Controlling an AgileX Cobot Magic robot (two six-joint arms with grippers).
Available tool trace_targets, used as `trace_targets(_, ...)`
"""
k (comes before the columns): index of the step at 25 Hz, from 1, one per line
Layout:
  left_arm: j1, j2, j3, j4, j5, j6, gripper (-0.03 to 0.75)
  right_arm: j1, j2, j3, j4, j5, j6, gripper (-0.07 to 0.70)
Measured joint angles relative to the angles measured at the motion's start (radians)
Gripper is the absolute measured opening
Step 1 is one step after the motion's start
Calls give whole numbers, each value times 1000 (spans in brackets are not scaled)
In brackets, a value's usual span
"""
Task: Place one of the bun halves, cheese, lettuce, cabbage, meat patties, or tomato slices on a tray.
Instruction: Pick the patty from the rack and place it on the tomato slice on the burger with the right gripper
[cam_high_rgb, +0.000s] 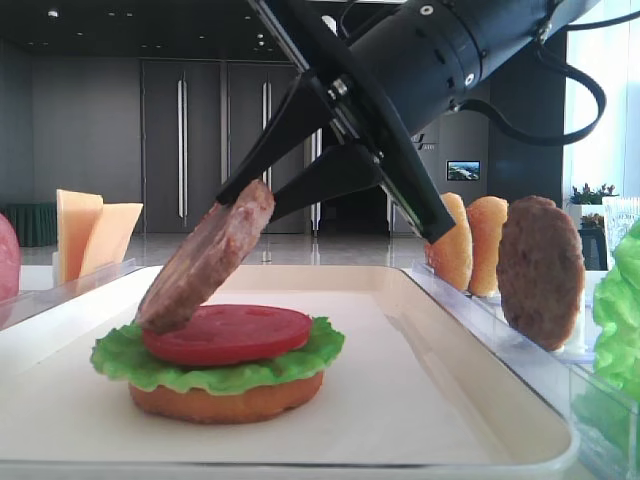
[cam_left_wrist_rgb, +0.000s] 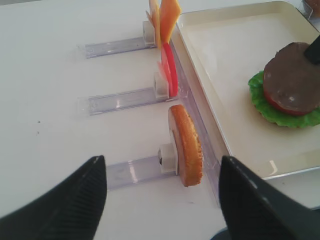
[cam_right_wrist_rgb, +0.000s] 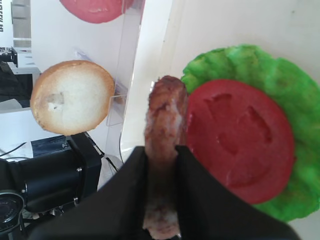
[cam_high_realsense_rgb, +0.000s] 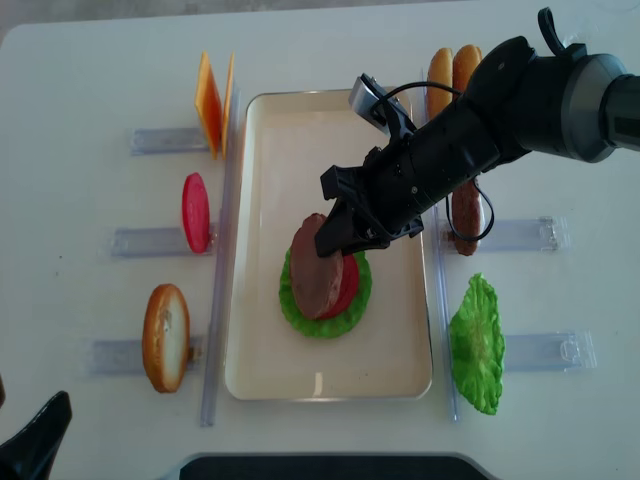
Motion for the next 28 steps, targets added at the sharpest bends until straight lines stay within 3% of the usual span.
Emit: trace_targets(28,0,0,0,0,0,0,535,-3,28,0,3,4,-4,120)
